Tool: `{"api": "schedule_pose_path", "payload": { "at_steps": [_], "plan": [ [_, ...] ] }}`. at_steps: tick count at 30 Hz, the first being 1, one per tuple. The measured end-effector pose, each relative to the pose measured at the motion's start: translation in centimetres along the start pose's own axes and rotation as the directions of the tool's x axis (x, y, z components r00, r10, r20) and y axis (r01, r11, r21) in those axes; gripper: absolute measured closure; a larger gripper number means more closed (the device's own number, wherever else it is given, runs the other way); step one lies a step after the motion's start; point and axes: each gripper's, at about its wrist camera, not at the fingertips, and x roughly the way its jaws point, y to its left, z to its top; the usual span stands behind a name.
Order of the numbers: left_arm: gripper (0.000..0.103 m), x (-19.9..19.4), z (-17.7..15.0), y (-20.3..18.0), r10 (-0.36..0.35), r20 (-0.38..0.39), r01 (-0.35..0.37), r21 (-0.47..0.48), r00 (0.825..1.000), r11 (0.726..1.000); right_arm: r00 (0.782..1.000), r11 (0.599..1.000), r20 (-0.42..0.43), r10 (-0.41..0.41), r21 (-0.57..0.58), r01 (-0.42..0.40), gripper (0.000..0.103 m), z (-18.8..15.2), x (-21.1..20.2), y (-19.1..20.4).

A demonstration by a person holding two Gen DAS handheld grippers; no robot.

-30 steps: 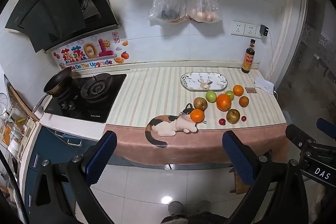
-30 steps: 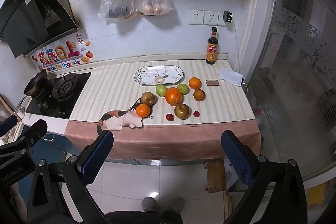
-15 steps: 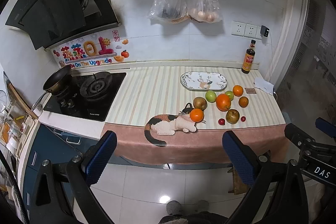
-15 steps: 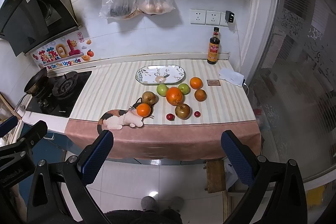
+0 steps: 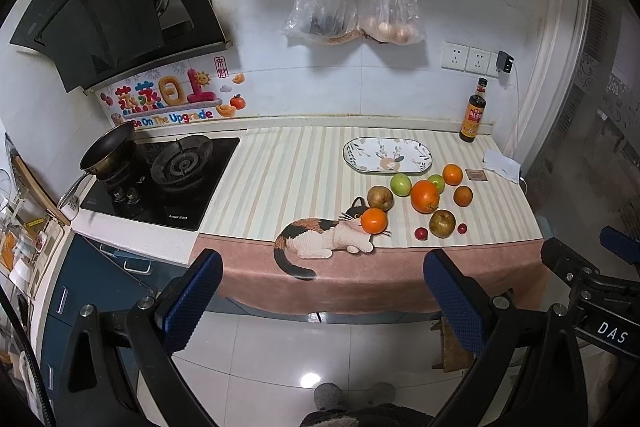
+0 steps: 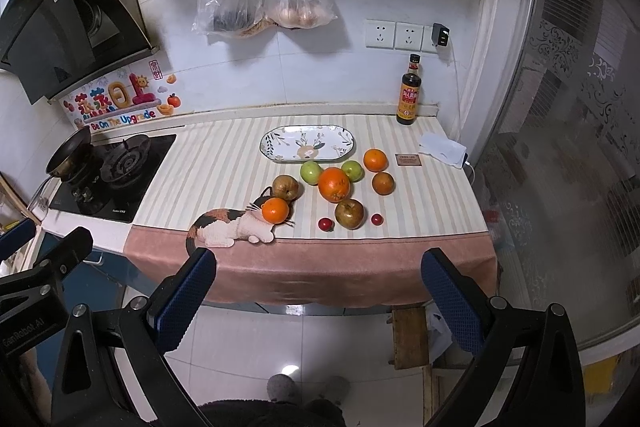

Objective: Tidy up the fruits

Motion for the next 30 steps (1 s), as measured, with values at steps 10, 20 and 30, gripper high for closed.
{"api": "schedule_pose_path", "payload": {
  "at_steps": [10,20,30],
  "plan": [
    [0.0,-0.01,0.02,0.04,-0.002,0.0,0.002,-0.002,1.0,1.0,1.0,1.0,0.001,0.001,-0.001,-0.001,0.0,0.18,-0.09,0.15],
    [0.0,-0.03,0.0,0.05,-0.003,0.001,0.003,-0.004,1.0,1.0,1.0,1.0,0.001,0.001,-0.001,-0.001,0.0,0.2,-0.08,0.14],
    [0.0,-0.01,0.0,0.06,-0.006,0.0,0.006,-0.006,1.0,1.0,1.0,1.0,0.001,-0.001,-0.002,0.001,0.0,0.28,-0.1,0.09]
  ]
}}
